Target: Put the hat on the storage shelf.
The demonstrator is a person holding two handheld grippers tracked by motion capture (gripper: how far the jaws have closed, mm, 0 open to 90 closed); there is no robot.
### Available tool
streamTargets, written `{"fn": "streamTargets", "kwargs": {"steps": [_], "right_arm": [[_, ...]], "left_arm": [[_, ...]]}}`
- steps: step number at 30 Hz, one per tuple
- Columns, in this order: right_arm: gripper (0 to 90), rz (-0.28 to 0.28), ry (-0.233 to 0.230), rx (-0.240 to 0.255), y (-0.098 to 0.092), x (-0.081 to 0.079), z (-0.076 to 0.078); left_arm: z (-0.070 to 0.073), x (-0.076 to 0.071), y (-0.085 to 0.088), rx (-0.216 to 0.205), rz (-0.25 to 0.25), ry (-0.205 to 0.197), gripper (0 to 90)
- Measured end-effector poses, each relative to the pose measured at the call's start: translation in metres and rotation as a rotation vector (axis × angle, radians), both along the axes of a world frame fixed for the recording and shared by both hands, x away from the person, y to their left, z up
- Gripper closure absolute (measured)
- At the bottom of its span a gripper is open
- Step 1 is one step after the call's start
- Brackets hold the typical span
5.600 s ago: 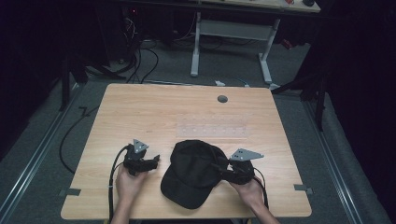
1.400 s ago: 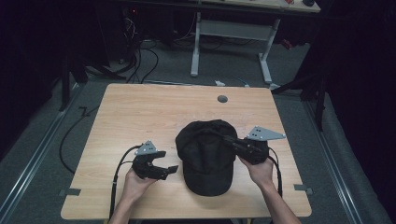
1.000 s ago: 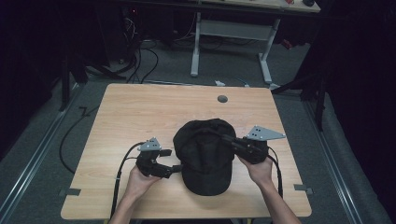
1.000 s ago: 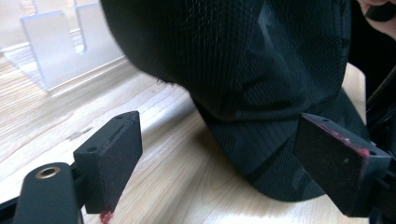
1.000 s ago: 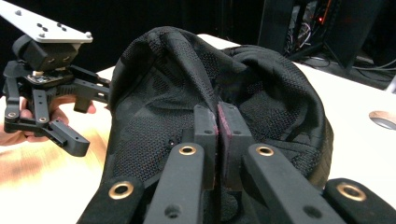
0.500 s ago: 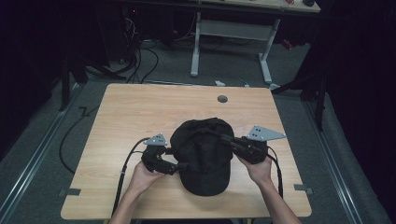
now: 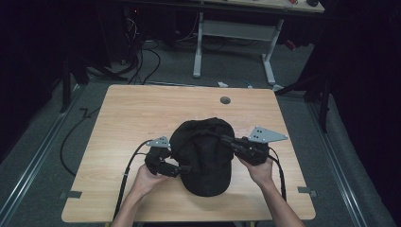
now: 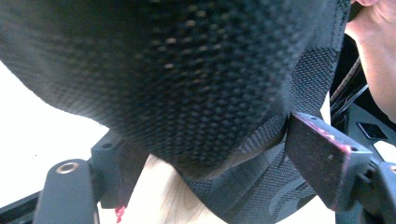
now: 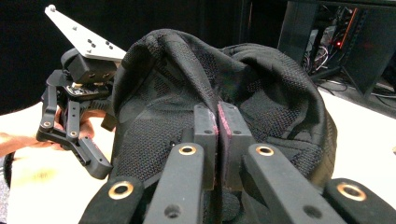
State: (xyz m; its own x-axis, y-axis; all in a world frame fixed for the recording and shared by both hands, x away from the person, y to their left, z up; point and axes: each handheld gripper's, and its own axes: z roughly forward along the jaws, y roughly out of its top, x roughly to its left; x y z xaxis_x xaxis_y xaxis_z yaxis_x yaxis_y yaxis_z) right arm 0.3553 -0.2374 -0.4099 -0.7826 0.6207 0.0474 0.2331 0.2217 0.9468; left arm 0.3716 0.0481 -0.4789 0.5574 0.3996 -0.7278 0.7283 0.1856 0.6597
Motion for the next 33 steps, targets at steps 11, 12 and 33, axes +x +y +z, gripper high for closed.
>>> {"fn": "streamTargets", "kwargs": {"steps": [11,12,33], "right_arm": [[87.5,-0.013,-0.020,0.003,0.003,0.006,0.001],[87.5,-0.015,-0.024,0.001,0.003,0.006,0.002],[86.8,-0.064,-0.039,-0.066,0.007,0.018,0.005]], "left_arm": [[0.005,-0.005,0.005,-0.014,-0.023,-0.033,35.5],[0.006,-0.006,0.005,-0.017,-0.025,-0.033,36.0],[0.017,-0.017,0.011,-0.053,-0.111,-0.004,63.8]]}}
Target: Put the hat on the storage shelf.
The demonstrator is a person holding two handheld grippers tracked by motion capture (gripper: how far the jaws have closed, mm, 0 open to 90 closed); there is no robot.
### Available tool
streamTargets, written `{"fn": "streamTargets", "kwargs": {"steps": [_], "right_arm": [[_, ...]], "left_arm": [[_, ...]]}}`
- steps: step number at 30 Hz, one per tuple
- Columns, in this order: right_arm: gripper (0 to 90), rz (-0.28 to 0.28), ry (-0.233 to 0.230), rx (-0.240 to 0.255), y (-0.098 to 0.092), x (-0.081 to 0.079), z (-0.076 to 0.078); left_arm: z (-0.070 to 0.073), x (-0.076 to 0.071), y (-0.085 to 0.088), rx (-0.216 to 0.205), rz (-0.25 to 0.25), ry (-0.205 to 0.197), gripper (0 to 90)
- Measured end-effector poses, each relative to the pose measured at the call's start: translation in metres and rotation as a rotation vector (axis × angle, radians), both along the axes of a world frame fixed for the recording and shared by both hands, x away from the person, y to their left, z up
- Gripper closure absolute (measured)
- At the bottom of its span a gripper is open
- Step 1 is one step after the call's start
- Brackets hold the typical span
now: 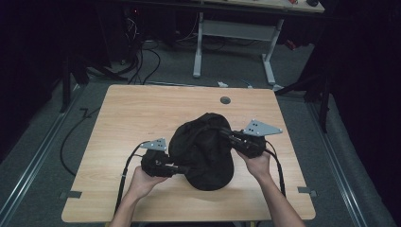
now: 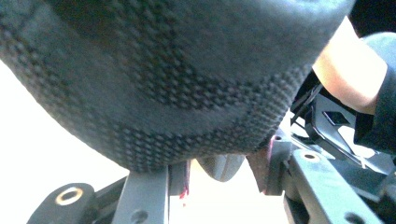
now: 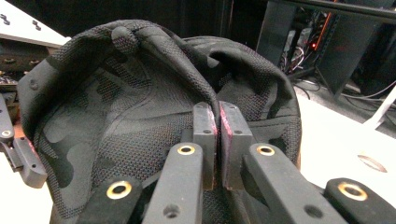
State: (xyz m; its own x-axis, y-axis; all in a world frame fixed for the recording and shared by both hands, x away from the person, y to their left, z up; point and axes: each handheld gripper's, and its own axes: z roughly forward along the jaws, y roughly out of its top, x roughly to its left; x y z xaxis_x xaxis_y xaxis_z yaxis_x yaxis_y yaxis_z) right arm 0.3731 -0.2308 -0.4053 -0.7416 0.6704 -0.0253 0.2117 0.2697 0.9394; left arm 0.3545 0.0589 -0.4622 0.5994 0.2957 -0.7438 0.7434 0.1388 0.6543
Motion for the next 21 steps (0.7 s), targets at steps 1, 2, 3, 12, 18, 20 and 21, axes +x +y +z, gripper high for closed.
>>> {"fn": "streamTargets", "kwargs": {"steps": [1,2,3,12,18,20,21], "right_arm": [[86.7,0.000,0.002,-0.004,0.000,0.000,0.000],[86.5,0.001,0.007,-0.007,0.000,0.001,-0.001],[86.2,0.002,0.007,-0.012,0.000,0.001,-0.001],[82.1,0.017,0.029,0.017,-0.003,0.002,-0.003],[69.9,0.015,0.042,0.026,-0.006,-0.001,-0.003],[67.3,0.013,0.045,0.027,-0.007,-0.001,-0.003],[64.8,0.013,0.047,0.030,-0.008,-0.002,-0.002]], "left_arm": [[0.000,-0.001,0.000,-0.001,-0.005,0.003,64.5],[0.001,-0.002,0.000,-0.001,-0.010,0.000,65.2],[0.002,-0.003,0.000,0.001,-0.008,-0.006,65.8],[0.010,-0.012,0.005,-0.025,-0.005,-0.034,69.5],[0.013,-0.015,0.007,-0.024,0.012,-0.058,70.8],[0.014,-0.016,0.008,-0.030,0.024,-0.062,70.9],[0.015,-0.017,0.009,-0.033,0.028,-0.062,71.1]]}}
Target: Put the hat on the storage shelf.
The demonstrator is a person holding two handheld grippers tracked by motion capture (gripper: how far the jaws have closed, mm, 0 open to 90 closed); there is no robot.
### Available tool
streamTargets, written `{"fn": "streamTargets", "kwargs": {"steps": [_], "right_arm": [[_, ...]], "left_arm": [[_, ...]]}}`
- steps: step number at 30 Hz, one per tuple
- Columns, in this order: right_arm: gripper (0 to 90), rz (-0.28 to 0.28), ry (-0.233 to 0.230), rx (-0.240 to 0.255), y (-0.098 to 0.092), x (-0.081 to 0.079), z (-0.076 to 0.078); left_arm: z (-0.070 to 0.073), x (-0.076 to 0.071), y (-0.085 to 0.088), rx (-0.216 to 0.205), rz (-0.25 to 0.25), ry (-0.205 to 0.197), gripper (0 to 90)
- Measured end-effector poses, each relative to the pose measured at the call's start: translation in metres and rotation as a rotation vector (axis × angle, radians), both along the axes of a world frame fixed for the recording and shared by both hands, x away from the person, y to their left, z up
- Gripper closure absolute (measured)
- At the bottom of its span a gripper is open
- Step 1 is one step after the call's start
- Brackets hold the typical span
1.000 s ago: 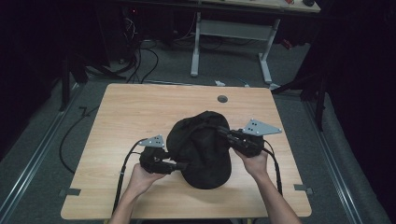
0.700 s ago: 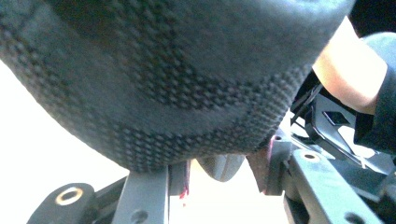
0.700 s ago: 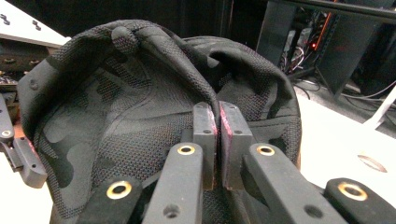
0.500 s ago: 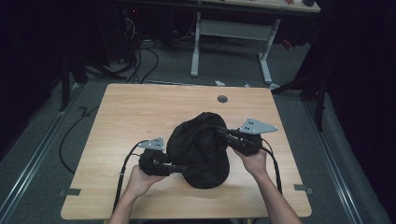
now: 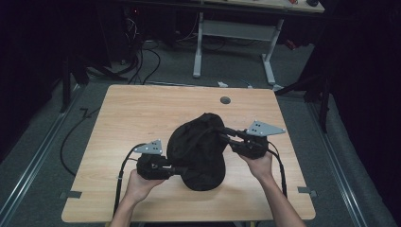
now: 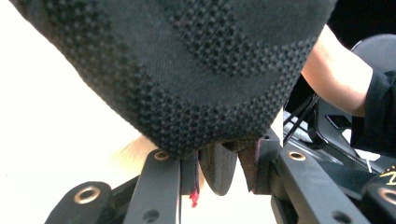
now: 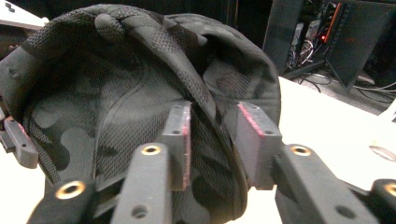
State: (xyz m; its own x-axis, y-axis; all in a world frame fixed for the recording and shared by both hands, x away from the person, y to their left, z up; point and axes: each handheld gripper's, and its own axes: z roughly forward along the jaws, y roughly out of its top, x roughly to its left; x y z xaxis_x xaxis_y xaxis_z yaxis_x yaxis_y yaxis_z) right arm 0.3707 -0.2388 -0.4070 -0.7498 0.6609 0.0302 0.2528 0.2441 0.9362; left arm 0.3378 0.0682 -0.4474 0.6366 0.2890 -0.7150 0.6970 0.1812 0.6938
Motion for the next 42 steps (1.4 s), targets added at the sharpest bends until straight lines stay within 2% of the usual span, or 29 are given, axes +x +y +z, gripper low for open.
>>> {"fn": "streamTargets", "kwargs": {"steps": [3,9,14,20,27,29,32,42], "right_arm": [[58.9,0.004,0.007,0.005,-0.005,-0.003,0.001],[56.8,-0.014,0.044,-0.022,-0.014,-0.008,-0.007],[56.8,-0.038,0.141,-0.070,-0.022,-0.008,-0.030],[56.4,-0.079,0.199,-0.081,-0.030,-0.009,-0.054],[53.4,-0.165,0.272,-0.150,-0.037,-0.005,-0.088],[53.2,-0.186,0.274,-0.156,-0.039,-0.005,-0.094],[53.1,-0.211,0.305,-0.157,-0.044,-0.002,-0.103],[46.0,-0.287,0.320,-0.206,-0.049,0.002,-0.120]], "left_arm": [[0.002,-0.001,0.004,-0.002,0.011,-0.005,71.1],[0.007,-0.002,0.012,-0.023,0.053,-0.021,71.1],[0.009,-0.001,0.017,-0.035,0.086,-0.024,71.0],[0.010,0.000,0.019,-0.047,0.117,-0.040,71.0],[0.012,0.000,0.022,-0.051,0.147,-0.052,71.0],[0.013,0.001,0.022,-0.055,0.154,-0.054,71.0],[0.013,0.002,0.023,-0.055,0.164,-0.057,70.9],[0.017,0.003,0.024,-0.059,0.194,-0.076,71.0]]}}
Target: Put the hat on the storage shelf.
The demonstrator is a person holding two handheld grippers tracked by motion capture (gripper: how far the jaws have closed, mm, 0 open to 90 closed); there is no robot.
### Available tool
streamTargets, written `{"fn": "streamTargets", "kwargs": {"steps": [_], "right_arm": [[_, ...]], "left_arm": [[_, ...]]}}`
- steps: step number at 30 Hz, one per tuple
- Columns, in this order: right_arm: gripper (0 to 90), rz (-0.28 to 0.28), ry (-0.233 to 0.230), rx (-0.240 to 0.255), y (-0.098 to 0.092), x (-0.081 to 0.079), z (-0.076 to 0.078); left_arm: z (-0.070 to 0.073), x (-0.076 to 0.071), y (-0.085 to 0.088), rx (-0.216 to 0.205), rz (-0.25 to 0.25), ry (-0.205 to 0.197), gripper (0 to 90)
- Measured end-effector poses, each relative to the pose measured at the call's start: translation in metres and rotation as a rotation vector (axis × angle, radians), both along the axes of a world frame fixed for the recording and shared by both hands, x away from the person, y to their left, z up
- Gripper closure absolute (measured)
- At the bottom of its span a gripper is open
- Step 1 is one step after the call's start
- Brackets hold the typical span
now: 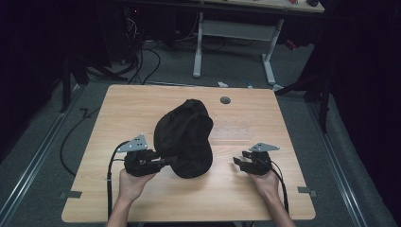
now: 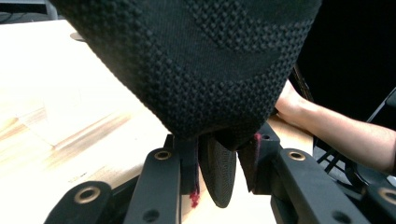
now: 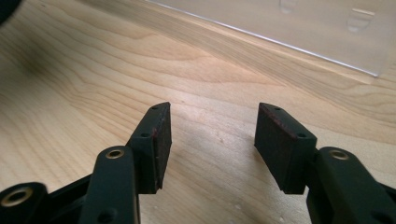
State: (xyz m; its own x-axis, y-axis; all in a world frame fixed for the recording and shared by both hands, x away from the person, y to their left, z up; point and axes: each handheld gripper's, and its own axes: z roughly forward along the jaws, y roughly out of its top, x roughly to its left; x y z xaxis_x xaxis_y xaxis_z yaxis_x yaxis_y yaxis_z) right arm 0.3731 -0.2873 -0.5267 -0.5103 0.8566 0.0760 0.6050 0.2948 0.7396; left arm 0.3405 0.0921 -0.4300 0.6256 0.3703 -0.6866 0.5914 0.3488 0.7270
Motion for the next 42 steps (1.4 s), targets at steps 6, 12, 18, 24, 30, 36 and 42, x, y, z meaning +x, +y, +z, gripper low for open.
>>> {"fn": "streamTargets", "kwargs": {"steps": [6,12,18,24,30,36,42], "right_arm": [[43.9,-0.032,-0.007,-0.029,0.001,-0.001,-0.003],[41.7,-0.038,-0.023,-0.074,0.004,-0.001,-0.004],[39.9,-0.039,-0.029,-0.095,0.008,-0.002,-0.004],[39.8,-0.039,-0.030,-0.095,0.008,-0.002,-0.004],[39.3,-0.042,-0.028,-0.094,0.008,-0.002,-0.004],[39.1,-0.043,-0.028,-0.094,0.008,-0.002,-0.004],[38.7,-0.042,-0.029,-0.095,0.008,-0.002,-0.004]], "left_arm": [[0.002,0.001,0.002,-0.008,0.025,-0.007,71.0],[0.004,0.002,0.003,-0.013,0.040,-0.012,71.1],[0.008,0.004,0.004,-0.010,0.058,-0.017,71.1],[0.010,0.007,0.007,-0.015,0.082,-0.018,71.1],[0.011,0.008,0.009,-0.019,0.100,-0.019,71.1],[0.016,0.010,0.011,-0.027,0.120,-0.029,71.1],[0.020,0.014,0.015,-0.037,0.150,-0.033,71.1]]}}
